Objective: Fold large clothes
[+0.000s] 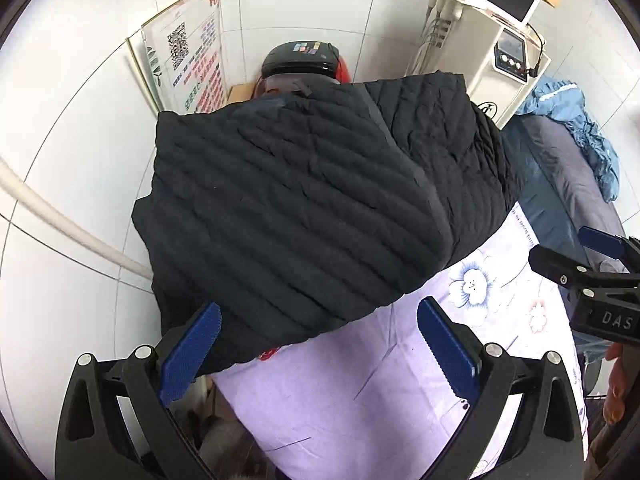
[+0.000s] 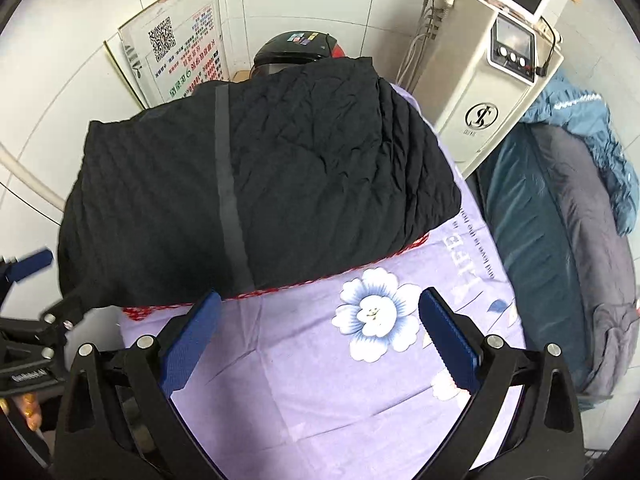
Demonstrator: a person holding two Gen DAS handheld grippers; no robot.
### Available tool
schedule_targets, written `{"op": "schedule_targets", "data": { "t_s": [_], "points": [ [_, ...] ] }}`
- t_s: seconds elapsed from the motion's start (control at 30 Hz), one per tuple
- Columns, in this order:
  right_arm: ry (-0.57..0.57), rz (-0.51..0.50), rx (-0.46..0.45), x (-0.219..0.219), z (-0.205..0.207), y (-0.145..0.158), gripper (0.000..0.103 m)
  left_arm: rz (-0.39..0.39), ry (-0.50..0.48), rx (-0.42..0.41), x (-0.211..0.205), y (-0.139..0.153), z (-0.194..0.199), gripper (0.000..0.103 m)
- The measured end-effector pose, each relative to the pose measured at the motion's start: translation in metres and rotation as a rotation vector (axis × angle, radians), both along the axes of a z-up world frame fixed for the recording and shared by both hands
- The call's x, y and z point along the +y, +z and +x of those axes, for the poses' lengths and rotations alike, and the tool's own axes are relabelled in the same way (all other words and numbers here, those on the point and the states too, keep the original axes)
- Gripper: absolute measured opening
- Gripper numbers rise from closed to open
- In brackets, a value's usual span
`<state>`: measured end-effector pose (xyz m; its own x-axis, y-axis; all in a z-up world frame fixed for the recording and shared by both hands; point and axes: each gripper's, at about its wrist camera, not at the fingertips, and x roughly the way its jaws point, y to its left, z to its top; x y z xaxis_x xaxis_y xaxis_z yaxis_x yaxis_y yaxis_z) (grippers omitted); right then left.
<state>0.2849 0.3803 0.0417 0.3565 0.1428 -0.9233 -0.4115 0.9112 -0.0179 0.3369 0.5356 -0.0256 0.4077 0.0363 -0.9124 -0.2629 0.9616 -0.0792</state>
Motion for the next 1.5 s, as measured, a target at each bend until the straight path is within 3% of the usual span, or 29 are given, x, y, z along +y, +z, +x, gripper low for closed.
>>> {"op": "schedule_targets", "data": {
  "t_s": [0.43,1.5],
  "points": [
    [0.032,-0.022,-0.008,0.023,-0.007,-0.001,0.097,0.087,0.038,0.000,0.004,0.005,-0.003,0.097],
    [0.046,-0.036,-0.002,0.034,-0.010,-0.007,0.097,0.125,0.024,0.027,0.004,0.000,-0.010,0.097]
  ]
}}
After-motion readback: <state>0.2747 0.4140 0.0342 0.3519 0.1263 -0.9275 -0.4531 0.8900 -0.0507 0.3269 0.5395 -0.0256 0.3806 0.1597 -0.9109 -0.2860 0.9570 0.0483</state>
